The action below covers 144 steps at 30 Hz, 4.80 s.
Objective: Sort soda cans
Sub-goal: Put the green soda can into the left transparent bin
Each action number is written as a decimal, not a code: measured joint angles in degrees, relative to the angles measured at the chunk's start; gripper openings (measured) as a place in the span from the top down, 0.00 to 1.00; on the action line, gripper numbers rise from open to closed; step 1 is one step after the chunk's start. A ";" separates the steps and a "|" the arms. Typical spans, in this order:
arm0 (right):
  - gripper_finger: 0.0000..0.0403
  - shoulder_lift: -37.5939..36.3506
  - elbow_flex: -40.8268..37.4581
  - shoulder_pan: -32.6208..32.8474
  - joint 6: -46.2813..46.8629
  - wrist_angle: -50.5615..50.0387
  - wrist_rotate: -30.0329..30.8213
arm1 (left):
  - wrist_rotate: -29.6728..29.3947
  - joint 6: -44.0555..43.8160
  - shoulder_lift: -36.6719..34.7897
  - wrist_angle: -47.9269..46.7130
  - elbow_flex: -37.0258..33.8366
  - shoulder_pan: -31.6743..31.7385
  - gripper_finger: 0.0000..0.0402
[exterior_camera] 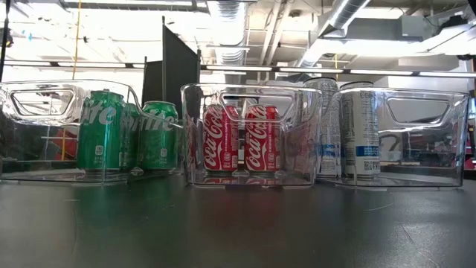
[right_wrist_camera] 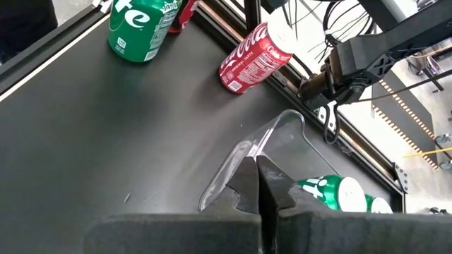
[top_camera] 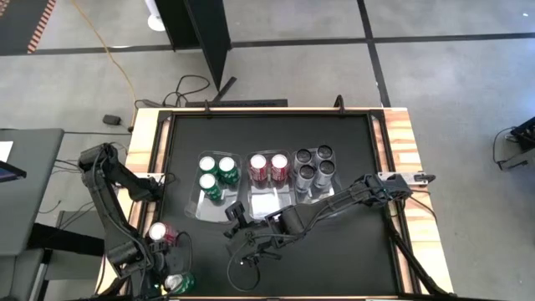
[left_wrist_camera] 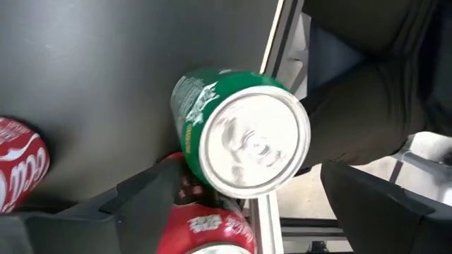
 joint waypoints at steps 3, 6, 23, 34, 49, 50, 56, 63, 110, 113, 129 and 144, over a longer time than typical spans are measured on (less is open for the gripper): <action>0.99 0.00 0.00 0.00 0.00 -0.19 0.00 | -0.10 0.04 0.00 0.05 0.00 0.02 0.09; 0.99 0.00 0.00 0.00 0.10 -0.51 0.00 | -0.16 0.29 0.00 0.05 0.00 0.02 0.05; 0.99 0.02 0.00 -0.04 0.48 -0.81 0.04 | -2.00 -0.84 0.00 -1.72 -0.04 0.02 0.02; 0.99 0.02 0.00 -0.16 1.28 -1.31 0.11 | 0.90 -0.38 3.74 -0.24 -0.04 0.02 0.02; 0.99 0.02 0.00 -0.28 1.49 -1.27 0.22 | -2.23 3.51 8.69 -1.00 -0.09 0.70 0.02; 0.99 0.02 0.00 -0.28 1.49 -1.29 0.22 | -2.35 3.95 9.02 -0.99 -0.09 0.73 0.02; 0.99 0.02 0.00 -0.28 1.46 -1.38 0.24 | -3.50 4.43 11.34 -1.80 -0.09 1.01 0.02; 0.99 0.02 0.00 -0.28 1.46 -1.44 0.24 | -5.19 5.74 13.57 -2.31 -0.28 1.27 0.03; 0.99 -14.26 0.04 9.33 14.87 -28.95 25.67 | -33.22 38.76 -1.05 -31.86 17.99 30.61 0.26; 0.99 -15.13 0.04 11.56 18.34 -32.31 29.12 | -29.34 47.49 -1.36 -26.76 17.99 35.62 0.26; 0.99 -14.99 -0.02 25.17 41.33 -47.79 43.86 | -13.38 70.43 -1.18 -19.83 14.43 54.88 0.26; 0.99 -14.97 -0.02 26.33 44.86 -47.99 44.97 | -9.06 73.19 -1.27 -10.69 0.84 57.79 0.26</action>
